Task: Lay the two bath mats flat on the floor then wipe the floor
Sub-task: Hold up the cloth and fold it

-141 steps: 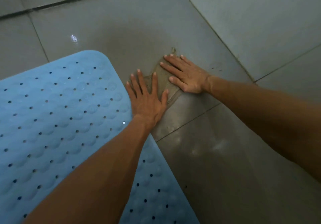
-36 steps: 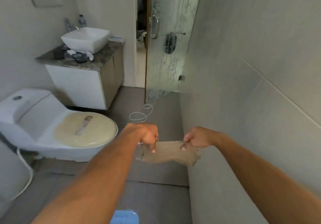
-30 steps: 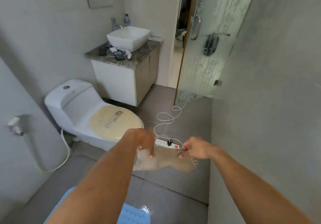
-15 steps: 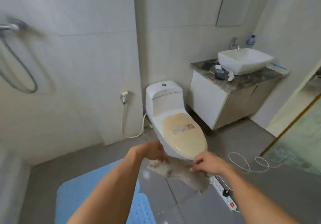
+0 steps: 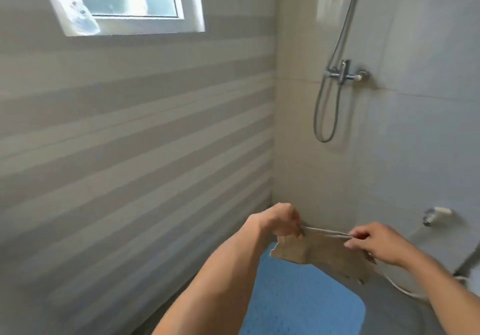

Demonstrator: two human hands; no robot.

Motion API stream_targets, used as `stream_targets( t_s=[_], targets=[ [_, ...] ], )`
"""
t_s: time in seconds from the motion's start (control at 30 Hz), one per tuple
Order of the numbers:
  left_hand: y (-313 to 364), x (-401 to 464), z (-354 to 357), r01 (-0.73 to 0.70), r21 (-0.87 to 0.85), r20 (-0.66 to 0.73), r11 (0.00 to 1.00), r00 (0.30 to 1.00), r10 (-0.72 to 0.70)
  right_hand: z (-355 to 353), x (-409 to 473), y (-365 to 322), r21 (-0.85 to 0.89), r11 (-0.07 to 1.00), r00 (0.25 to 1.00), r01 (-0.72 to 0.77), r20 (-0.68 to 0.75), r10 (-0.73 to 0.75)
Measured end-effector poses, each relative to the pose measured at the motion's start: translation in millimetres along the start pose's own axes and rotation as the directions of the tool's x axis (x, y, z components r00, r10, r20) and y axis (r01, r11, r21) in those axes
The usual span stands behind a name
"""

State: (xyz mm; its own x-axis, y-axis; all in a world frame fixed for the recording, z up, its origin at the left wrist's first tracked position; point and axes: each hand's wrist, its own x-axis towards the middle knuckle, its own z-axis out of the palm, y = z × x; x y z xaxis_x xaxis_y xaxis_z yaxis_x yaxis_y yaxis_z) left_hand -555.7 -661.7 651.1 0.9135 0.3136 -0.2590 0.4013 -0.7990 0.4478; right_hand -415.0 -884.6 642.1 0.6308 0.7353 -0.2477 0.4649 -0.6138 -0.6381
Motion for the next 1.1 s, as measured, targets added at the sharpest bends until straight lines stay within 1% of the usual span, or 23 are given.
stream_targets(
  t_s=[0.1, 0.23, 0.37, 0.47, 0.53, 0.6, 0.67, 0.73, 0.83, 0.97, 1.03, 1.1],
  targets=[
    [-55.6, -27.4, -38.4, 0.105, -0.051, -0.089, 0.993, 0.99, -0.11, 21.5, 42.6, -61.7, -0.032, 0.99, 0.99, 0.138, 0.031, -0.137],
    [-115.7, -68.4, -78.9, 0.193, -0.173, -0.203, 0.966, 0.953, -0.226, 48.4, 81.3, -138.1, -0.02, 0.952, 0.951, 0.304, 0.061, -0.302],
    [-168.1, -110.9, -103.5, 0.272, -0.296, -0.31, 0.916, 0.879, -0.361, 74.1, 112.5, -211.8, 0.002, 0.896, 0.893, 0.444, 0.086, -0.442],
    [-199.1, -149.1, -112.7, 0.3, -0.369, -0.375, 0.879, 0.818, -0.437, 97.5, 130.6, -259.2, 0.043, 0.85, 0.838, 0.525, 0.147, -0.525],
    [-214.9, -177.7, -121.5, 0.317, -0.414, -0.432, 0.853, 0.756, -0.491, 113.7, 135.4, -293.0, 0.069, 0.808, 0.789, 0.586, 0.181, -0.588],
    [-225.9, -207.1, -130.3, 0.331, -0.448, -0.497, 0.831, 0.681, -0.539, 131.1, 136.6, -328.3, 0.09, 0.75, 0.725, 0.656, 0.203, -0.658],
    [-233.0, -236.8, -137.6, 0.344, -0.469, -0.567, 0.813, 0.588, -0.576, 151.5, 139.0, -362.4, 0.098, 0.696, 0.668, 0.711, 0.215, -0.713],
    [-234.7, -268.3, -143.8, 0.367, -0.484, -0.632, 0.794, 0.481, -0.608, 172.6, 138.6, -396.3, 0.074, 0.632, 0.605, 0.771, 0.221, -0.765],
    [-234.5, -311.4, -150.2, 0.411, -0.476, -0.717, 0.778, 0.331, -0.613, 197.7, 126.9, -444.9, 0.045, 0.524, 0.501, 0.851, 0.234, -0.833],
    [-227.3, -352.4, -154.9, 0.505, -0.441, -0.795, 0.742, 0.165, -0.584, 218.0, 103.3, -501.6, -0.018, 0.341, 0.337, 0.94, 0.216, -0.917],
    [-223.7, -366.2, -155.0, 0.58, -0.407, -0.817, 0.706, 0.114, -0.565, 226.7, 92.4, -526.6, -0.067, 0.215, 0.225, 0.974, 0.218, -0.95],
    [-223.2, -377.0, -151.6, 0.686, -0.33, -0.842, 0.648, 0.096, -0.531, 236.2, 81.1, -547.5, -0.097, 0.109, 0.129, 0.989, 0.232, -0.964]
  ],
)
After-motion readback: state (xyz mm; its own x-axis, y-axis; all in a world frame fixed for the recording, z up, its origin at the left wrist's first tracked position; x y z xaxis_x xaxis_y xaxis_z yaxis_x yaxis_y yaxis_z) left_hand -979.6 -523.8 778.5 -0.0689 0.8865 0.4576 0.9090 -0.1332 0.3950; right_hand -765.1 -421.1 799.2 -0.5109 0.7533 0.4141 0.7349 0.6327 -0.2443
